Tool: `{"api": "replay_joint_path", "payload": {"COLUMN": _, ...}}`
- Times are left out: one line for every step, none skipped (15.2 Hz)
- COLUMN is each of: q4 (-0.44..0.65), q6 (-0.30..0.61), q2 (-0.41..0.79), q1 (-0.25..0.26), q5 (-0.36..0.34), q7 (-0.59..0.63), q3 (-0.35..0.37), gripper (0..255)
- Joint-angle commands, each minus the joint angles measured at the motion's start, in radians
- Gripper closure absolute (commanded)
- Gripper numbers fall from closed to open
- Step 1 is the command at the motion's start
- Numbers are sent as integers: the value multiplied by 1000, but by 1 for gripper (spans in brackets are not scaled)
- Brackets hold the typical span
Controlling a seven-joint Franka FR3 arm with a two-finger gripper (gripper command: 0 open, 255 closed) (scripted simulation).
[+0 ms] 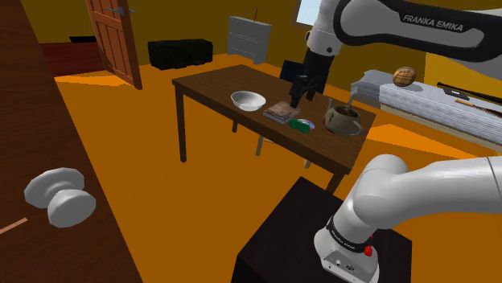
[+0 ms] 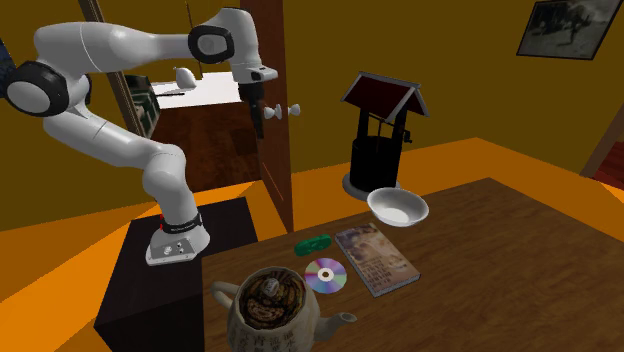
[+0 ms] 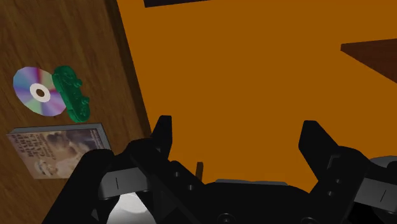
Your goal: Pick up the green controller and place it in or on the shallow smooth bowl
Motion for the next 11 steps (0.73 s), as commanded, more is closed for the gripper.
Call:
{"api": "replay_joint_path", "payload": {"q4": -34, "q6": 44, "q2": 1, "q1": -12, "q5": -25, "q7": -47, "q3": -49, "gripper": 0}}
{"api": "replay_joint_path", "payload": {"q4": -47, "q6": 67, "q2": 7, "q1": -17, "q5": -37, "q7": -70, "q3": -73, "gripper": 0}}
{"api": "replay_joint_path", "payload": {"q4": -59, "q6": 91, "q2": 15, "q1": -23, "q5": -48, "q7": -93, "q3": -98, "gripper": 0}}
{"api": "replay_joint_path", "payload": {"q4": -69, "q6": 115, "q2": 25, "q1": -29, "q5": -59, "q7": -115, "q3": -123, "gripper": 0}}
{"api": "replay_joint_path", "payload": {"q4": -77, "q6": 139, "q2": 37, "q1": -34, "q5": -70, "q7": -138, "q3": -148, "gripper": 0}}
{"api": "replay_joint_path", "payload": {"q4": -85, "q6": 164, "q2": 50, "q1": -38, "q5": -80, "q7": -161, "q3": -173, "gripper": 0}}
{"api": "replay_joint_path", "payload": {"q4": -90, "q6": 189, "q2": 65, "q1": -43, "q5": -89, "q7": -184, "q3": -199, "gripper": 0}}
{"api": "replay_joint_path", "payload": {"q4": -95, "q6": 214, "q2": 82, "q1": -46, "q5": -98, "q7": -207, "q3": -225, "gripper": 0}}
{"api": "replay_joint_path", "payload": {"q4": -98, "q6": 239, "q2": 100, "q1": -49, "q5": -105, "q7": -231, "q3": -251, "gripper": 0}}
{"api": "replay_joint_path", "payload": {"q4": -99, "q6": 265, "q2": 121, "q1": -51, "q5": -112, "q7": -254, "q3": -278, "gripper": 0}}
{"api": "replay_joint_path", "payload": {"q4": -99, "q6": 291, "q2": 143, "q1": -52, "q5": -118, "q7": -278, "q3": -305, "gripper": 0}}
